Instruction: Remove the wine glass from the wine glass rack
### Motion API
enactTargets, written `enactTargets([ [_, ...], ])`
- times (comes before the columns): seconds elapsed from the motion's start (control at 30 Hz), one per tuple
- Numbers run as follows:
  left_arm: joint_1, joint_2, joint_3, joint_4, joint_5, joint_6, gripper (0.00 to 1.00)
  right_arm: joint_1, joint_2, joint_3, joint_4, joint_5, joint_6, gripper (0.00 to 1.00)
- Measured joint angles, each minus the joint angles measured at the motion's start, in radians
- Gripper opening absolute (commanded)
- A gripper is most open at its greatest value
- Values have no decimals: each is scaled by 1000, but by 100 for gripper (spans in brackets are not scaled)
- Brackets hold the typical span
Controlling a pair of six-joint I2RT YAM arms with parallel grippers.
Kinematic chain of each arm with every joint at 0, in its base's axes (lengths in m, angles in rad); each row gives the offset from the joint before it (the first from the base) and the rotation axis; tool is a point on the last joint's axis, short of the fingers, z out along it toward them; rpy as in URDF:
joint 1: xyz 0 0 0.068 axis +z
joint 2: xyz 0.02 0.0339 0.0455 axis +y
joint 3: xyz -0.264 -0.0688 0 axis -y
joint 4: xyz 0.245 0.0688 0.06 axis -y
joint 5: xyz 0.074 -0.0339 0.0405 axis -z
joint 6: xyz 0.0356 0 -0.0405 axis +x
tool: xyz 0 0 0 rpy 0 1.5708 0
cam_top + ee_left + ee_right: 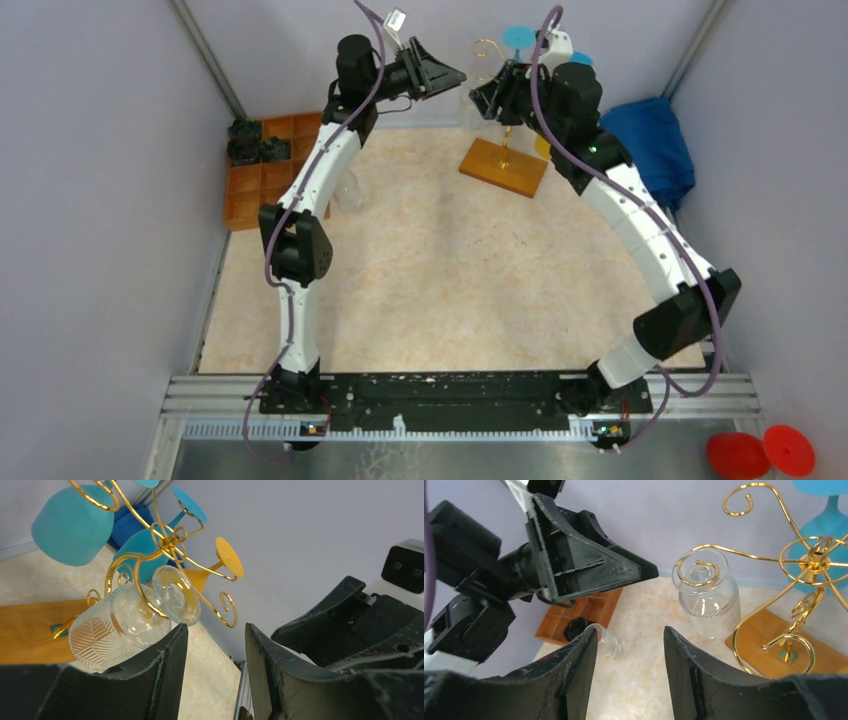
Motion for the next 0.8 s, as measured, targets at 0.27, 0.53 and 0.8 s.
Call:
enactTargets([
  [0.27, -4, -1, -49, -32, -14, 39, 52, -58, 131, 50, 3, -22, 30, 49],
  [0.53, -4, -1, -58, -35, -17, 57, 52, -112, 159, 74, 14, -33, 48, 48],
  [0.8, -7, -1, -62, -41, -19, 60, 51, -134, 246, 178, 46, -89, 98, 47],
])
